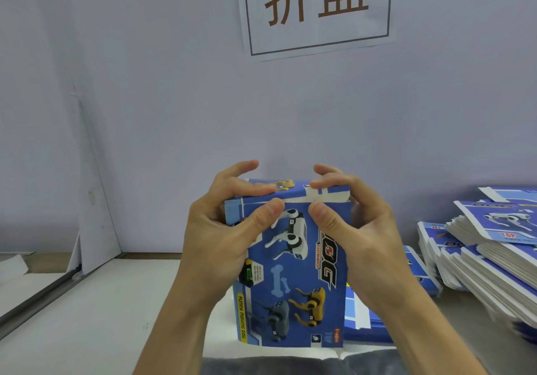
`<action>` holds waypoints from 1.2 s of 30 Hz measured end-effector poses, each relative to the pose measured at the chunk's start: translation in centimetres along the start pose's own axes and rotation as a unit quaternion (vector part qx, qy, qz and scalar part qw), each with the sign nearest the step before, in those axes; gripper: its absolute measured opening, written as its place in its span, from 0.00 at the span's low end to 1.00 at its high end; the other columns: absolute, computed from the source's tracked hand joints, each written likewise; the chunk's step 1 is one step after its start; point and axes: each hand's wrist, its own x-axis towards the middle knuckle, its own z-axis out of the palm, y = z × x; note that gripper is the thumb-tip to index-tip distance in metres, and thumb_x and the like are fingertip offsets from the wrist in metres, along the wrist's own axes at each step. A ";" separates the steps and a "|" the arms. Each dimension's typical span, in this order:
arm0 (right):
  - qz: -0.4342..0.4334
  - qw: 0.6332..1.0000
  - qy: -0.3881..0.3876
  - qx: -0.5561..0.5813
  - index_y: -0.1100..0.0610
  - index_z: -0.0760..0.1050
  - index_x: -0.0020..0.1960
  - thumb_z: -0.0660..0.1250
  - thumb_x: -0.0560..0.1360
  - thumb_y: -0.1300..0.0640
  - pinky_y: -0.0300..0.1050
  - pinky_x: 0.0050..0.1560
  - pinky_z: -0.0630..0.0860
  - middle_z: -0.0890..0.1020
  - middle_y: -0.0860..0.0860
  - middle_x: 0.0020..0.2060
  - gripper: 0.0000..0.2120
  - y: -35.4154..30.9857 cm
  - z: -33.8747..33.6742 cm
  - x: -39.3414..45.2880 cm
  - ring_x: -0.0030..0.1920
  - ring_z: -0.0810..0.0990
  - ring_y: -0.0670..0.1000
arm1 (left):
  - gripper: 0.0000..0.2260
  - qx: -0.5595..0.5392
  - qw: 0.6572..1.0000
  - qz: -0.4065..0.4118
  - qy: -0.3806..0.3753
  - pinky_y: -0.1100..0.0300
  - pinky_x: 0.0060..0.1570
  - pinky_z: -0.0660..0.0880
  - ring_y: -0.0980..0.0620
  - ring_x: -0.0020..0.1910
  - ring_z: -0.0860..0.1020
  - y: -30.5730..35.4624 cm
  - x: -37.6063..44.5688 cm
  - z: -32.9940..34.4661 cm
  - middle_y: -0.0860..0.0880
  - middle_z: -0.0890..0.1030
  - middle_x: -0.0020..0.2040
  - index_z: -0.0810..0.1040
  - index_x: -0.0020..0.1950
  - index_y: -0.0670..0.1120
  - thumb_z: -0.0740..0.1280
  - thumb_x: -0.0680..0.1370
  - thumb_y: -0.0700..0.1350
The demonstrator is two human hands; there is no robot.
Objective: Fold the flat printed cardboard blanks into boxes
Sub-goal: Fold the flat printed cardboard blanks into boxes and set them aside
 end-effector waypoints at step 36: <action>0.014 0.999 0.038 0.034 0.50 0.82 0.39 0.71 0.69 0.53 0.50 0.39 0.83 0.80 0.46 0.59 0.02 0.2 -0.6 0.1 0.53 0.85 0.59 | 0.07 -0.021 0.999 -0.031 0.013 0.53 0.40 0.83 0.47 0.58 0.83 -0.4 0.0 0.6 0.57 0.79 0.62 0.85 0.42 0.54 0.74 0.66 0.53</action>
